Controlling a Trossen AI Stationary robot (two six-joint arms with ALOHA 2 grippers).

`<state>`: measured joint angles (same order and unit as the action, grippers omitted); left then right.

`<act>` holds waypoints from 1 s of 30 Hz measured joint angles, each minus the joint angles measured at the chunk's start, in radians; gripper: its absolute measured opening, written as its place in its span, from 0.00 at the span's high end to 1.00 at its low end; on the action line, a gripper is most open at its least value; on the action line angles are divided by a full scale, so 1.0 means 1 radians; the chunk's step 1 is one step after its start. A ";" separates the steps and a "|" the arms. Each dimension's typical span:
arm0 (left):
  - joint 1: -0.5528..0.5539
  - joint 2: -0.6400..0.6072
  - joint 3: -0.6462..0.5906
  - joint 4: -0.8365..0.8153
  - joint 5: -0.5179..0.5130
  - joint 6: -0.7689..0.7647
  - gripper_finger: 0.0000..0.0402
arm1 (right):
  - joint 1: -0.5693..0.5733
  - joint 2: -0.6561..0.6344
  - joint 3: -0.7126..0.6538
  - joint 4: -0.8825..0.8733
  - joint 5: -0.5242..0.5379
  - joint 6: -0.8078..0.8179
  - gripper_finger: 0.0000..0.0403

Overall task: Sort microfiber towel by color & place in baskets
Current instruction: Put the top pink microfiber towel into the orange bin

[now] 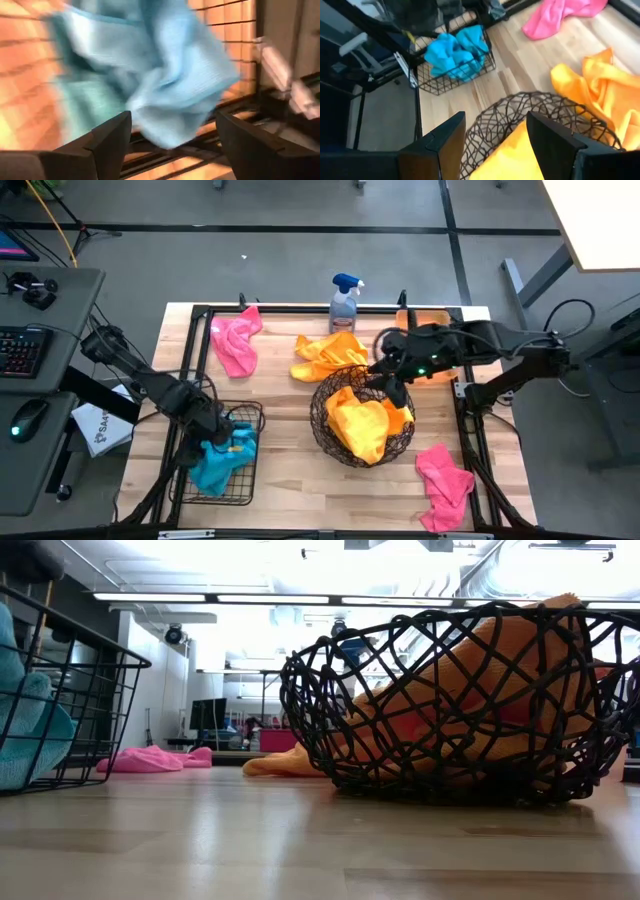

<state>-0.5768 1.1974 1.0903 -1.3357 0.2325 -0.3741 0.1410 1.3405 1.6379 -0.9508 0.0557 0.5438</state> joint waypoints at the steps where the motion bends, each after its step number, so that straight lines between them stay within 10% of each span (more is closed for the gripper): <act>1: 0.008 0.000 0.033 -0.046 -0.058 0.032 0.30 | 0.000 0.006 0.000 0.000 -0.004 -0.001 0.49; 7: 0.177 -0.031 0.118 -0.080 -0.556 0.084 0.30 | -0.037 0.045 0.000 0.005 0.095 -0.021 0.49; 19: 0.969 0.014 -0.104 0.278 -0.443 -0.069 0.30 | -0.288 0.047 0.000 -0.124 0.169 -0.276 0.49; 30: 1.248 0.191 -0.152 0.360 -0.436 -0.280 0.30 | -0.493 0.044 0.000 -0.167 0.061 -0.481 0.49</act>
<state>0.6715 1.3884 0.9380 -0.9760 -0.2034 -0.6540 -0.3521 1.3842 1.6379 -1.1182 0.1162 0.0628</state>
